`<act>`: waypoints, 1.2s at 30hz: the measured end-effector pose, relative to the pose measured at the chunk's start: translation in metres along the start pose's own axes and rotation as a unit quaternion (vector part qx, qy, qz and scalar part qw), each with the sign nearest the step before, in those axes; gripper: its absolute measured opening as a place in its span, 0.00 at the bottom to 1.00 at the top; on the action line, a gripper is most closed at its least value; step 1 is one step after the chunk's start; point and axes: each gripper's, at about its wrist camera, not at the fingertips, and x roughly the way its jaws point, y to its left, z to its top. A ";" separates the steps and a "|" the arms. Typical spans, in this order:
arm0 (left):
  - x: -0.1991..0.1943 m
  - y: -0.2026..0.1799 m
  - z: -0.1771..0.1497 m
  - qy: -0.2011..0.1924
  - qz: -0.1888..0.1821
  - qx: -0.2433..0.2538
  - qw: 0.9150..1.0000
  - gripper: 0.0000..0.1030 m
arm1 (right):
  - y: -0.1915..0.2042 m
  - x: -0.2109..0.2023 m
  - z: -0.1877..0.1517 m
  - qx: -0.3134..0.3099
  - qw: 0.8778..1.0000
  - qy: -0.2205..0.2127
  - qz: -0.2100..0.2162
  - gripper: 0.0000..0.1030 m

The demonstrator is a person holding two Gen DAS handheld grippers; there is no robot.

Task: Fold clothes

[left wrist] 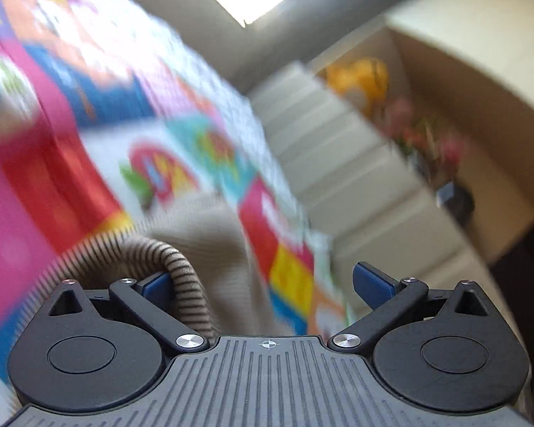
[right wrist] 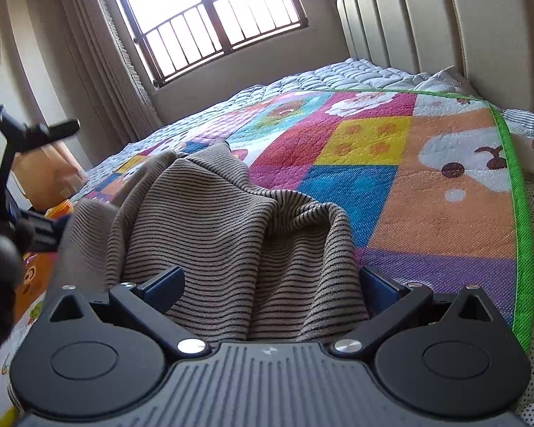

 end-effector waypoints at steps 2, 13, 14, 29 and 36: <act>-0.023 0.012 0.029 -0.059 0.015 -0.032 0.998 1.00 | 0.000 0.000 0.000 0.000 1.000 0.001 0.001 1.00; -0.131 0.080 0.076 -0.079 0.181 -0.043 0.979 1.00 | 0.012 0.016 0.007 -0.044 0.997 0.060 -0.030 1.00; -0.139 0.080 0.072 -0.073 0.192 -0.030 0.978 1.00 | 0.011 0.017 0.009 -0.043 0.996 0.070 -0.032 1.00; -0.034 0.017 -0.054 0.073 -0.014 0.292 0.953 1.00 | 0.128 0.004 0.045 -0.215 0.972 0.011 -0.093 1.00; -0.035 0.093 -0.015 0.085 -0.010 0.126 0.988 1.00 | 0.190 0.082 0.008 -0.378 0.916 0.052 -0.124 0.94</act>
